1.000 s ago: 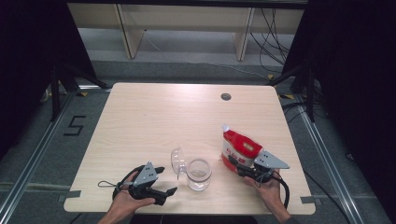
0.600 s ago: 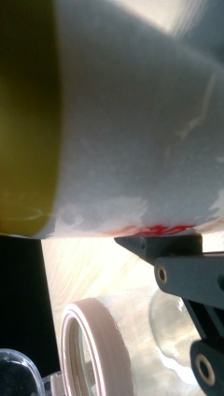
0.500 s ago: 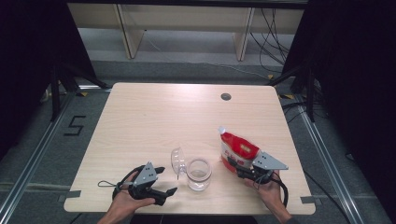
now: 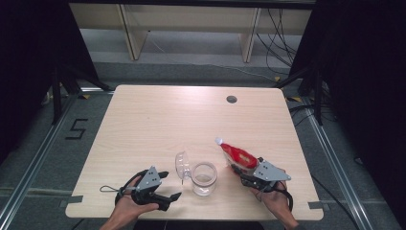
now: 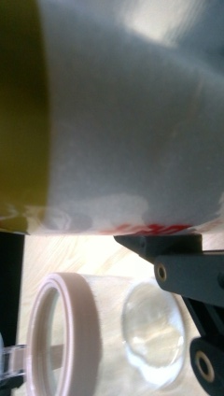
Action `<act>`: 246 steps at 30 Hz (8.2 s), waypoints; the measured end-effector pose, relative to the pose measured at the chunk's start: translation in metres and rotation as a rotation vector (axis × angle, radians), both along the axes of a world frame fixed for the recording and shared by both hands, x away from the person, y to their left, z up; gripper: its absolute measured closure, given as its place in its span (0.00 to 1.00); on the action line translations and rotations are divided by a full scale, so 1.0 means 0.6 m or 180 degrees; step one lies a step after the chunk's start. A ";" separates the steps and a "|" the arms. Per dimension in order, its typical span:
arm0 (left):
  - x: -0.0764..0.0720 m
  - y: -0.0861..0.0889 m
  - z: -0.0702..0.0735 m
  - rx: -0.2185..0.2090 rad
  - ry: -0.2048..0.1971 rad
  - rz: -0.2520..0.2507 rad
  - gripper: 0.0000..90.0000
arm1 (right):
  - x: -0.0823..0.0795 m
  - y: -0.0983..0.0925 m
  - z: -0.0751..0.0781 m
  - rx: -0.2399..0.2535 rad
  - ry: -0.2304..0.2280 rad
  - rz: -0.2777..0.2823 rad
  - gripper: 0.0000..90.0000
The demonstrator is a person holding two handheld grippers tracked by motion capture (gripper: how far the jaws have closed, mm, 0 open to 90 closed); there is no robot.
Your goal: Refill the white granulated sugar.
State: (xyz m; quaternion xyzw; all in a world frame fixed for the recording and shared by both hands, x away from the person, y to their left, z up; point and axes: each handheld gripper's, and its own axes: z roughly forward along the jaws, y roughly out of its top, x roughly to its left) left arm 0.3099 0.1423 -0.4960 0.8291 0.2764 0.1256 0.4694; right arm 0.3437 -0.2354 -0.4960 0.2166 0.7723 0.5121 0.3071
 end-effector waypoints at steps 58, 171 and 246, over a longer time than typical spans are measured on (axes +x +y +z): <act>0.001 0.001 -0.003 0.0005 -0.0020 0.0058 0.17 | -0.089 0.032 0.065 -0.2512 -0.2015 0.0221 0.56; 0.000 -0.001 -0.005 0.0019 0.0021 0.0035 0.17 | -0.104 0.049 0.066 -0.3832 -0.2812 0.0240 0.59; -0.001 -0.003 -0.006 0.0025 -0.0014 0.0040 0.17 | -0.106 0.052 0.082 -0.4064 -0.3074 0.0341 0.60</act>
